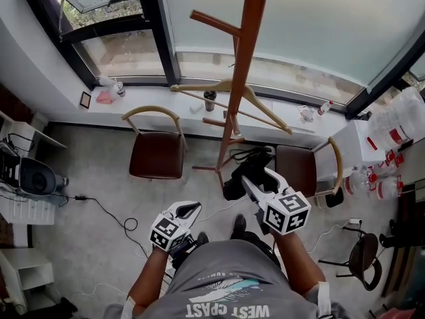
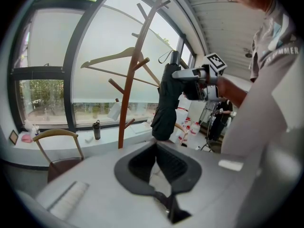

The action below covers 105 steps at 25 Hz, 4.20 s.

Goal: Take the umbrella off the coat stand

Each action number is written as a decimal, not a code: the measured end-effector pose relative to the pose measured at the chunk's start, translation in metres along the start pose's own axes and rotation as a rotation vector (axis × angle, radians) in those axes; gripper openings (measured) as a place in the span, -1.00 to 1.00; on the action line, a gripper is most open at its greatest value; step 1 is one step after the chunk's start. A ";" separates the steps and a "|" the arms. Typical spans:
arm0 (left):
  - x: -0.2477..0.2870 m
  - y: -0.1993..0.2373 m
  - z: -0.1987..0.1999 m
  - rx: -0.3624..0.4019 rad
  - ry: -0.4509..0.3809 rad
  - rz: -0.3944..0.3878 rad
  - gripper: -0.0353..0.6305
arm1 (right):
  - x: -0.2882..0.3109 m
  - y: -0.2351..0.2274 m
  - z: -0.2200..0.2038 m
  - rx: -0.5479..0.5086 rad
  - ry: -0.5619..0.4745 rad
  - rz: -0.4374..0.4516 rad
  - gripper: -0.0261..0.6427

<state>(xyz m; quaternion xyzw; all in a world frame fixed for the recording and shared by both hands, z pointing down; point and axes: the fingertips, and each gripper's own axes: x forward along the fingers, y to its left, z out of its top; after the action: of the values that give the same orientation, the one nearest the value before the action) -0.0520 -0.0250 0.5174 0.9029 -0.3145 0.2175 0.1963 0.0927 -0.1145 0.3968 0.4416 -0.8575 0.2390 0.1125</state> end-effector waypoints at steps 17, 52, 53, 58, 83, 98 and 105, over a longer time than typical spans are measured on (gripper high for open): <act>-0.001 -0.013 -0.010 0.001 0.020 -0.006 -0.89 | -0.013 -0.009 -0.013 0.091 -0.014 -0.014 -0.28; 0.015 -0.054 -0.033 -0.023 0.064 -0.014 -0.89 | -0.041 -0.074 -0.067 0.232 0.008 -0.126 -0.29; 0.015 -0.055 -0.034 -0.023 0.065 -0.015 -0.89 | -0.042 -0.073 -0.070 0.235 0.010 -0.121 -0.28; 0.018 -0.069 -0.034 -0.010 0.068 -0.036 -0.89 | -0.048 -0.074 -0.080 0.255 0.015 -0.113 -0.28; 0.032 -0.038 -0.019 -0.021 0.077 -0.041 -0.89 | 0.002 -0.134 -0.078 0.198 0.030 -0.177 -0.28; 0.020 -0.031 -0.041 -0.082 0.133 0.021 -0.89 | 0.110 -0.174 -0.130 0.208 0.202 -0.132 -0.28; 0.015 -0.023 -0.043 -0.111 0.136 0.062 -0.89 | 0.157 -0.198 -0.156 0.228 0.293 -0.134 -0.28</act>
<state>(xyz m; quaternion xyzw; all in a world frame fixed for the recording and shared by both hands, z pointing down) -0.0378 0.0051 0.5560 0.8637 -0.3398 0.2664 0.2599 0.1590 -0.2433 0.6563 0.4679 -0.7681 0.3882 0.2010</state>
